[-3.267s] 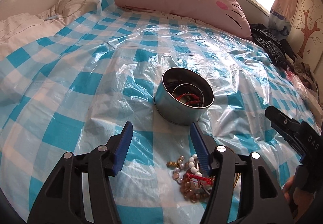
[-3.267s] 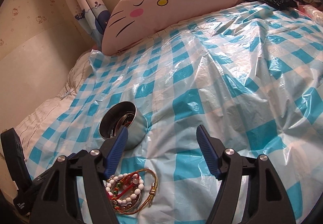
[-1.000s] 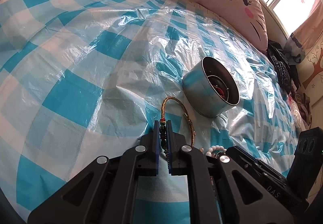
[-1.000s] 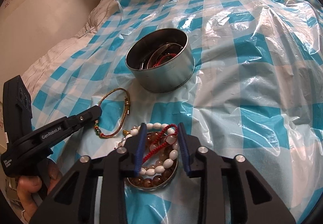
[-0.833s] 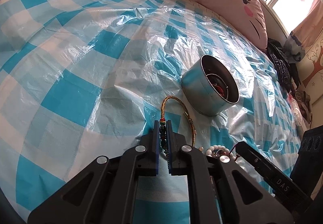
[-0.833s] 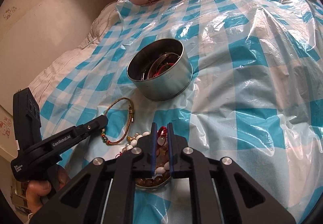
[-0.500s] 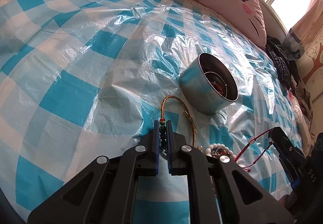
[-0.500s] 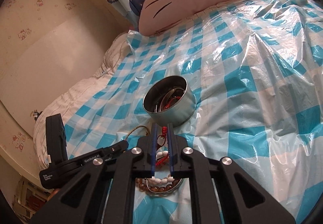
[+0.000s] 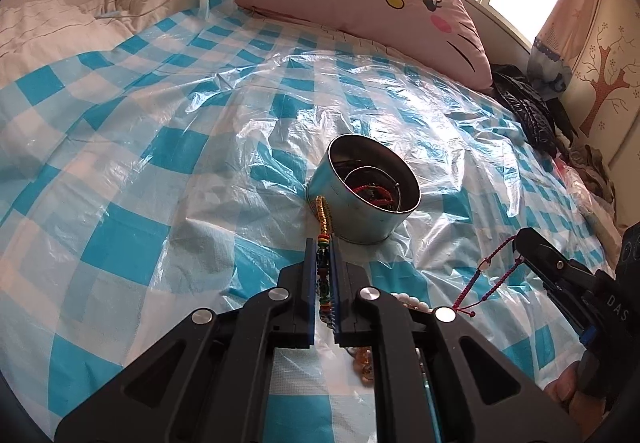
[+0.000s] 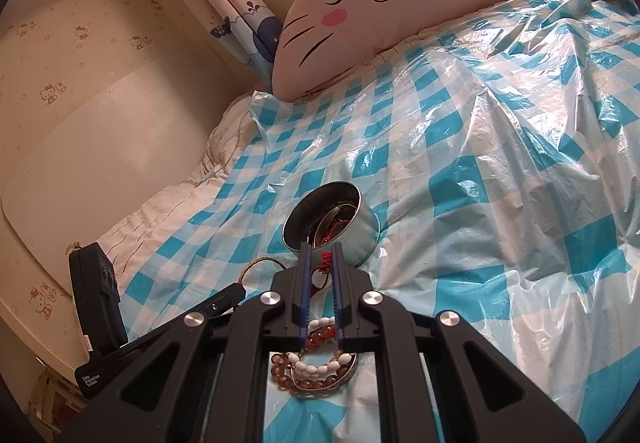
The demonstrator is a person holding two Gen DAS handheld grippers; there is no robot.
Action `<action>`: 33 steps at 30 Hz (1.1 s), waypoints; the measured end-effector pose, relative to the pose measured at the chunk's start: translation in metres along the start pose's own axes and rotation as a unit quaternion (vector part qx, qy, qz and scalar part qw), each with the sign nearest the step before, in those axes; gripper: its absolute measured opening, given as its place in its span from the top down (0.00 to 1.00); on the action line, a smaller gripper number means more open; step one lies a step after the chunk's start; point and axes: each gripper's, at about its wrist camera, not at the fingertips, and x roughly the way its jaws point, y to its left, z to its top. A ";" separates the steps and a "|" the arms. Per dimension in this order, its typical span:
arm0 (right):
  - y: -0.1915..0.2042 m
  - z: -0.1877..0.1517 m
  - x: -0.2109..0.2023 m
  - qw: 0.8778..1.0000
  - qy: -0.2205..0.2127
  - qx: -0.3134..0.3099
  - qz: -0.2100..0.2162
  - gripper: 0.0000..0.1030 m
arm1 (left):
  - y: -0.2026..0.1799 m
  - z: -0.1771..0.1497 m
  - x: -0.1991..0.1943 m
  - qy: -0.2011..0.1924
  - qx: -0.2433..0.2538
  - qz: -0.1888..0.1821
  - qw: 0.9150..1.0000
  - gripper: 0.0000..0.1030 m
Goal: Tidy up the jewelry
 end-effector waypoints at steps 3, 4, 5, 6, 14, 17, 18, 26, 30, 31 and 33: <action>0.002 -0.001 0.001 1.000 0.003 -0.007 -0.004 0.90 | -0.001 0.000 -0.002 -0.005 0.005 0.002 1.000 0.94; 0.003 -0.001 0.002 1.000 0.004 -0.009 -0.005 0.90 | -0.001 0.000 -0.003 -0.007 0.006 0.002 1.000 0.94; 0.004 -0.001 0.002 1.000 0.004 -0.011 -0.007 0.90 | -0.001 0.000 -0.004 -0.010 0.008 0.002 1.000 0.94; 0.004 -0.001 0.002 1.000 0.003 -0.013 -0.008 0.90 | -0.002 0.000 -0.006 -0.014 0.010 0.000 1.000 0.94; 0.011 -0.001 0.000 0.999 -0.005 -0.035 -0.021 0.90 | -0.011 0.002 -0.024 -0.054 0.027 -0.018 0.998 0.94; 0.012 -0.001 -0.001 0.999 -0.008 -0.038 -0.023 0.90 | -0.013 0.003 -0.029 -0.063 0.027 -0.029 0.997 0.94; 0.011 -0.001 -0.002 0.999 -0.009 -0.038 -0.024 0.90 | -0.013 0.003 -0.031 -0.066 0.027 -0.032 0.997 0.94; 0.008 0.002 -0.005 0.999 -0.018 -0.033 -0.020 0.90 | -0.017 0.003 -0.037 -0.082 0.032 -0.045 0.995 0.94; 0.013 0.005 -0.004 0.998 -0.026 -0.046 -0.026 0.90 | -0.022 0.004 -0.039 -0.094 0.041 -0.046 0.994 0.94; 0.015 0.006 -0.003 0.998 -0.027 -0.047 -0.026 0.90 | -0.024 0.005 -0.040 -0.097 0.045 -0.045 0.993 0.94; 0.016 0.008 -0.002 0.998 -0.031 -0.049 -0.025 0.90 | -0.028 0.007 -0.039 -0.101 0.049 -0.046 0.993 0.94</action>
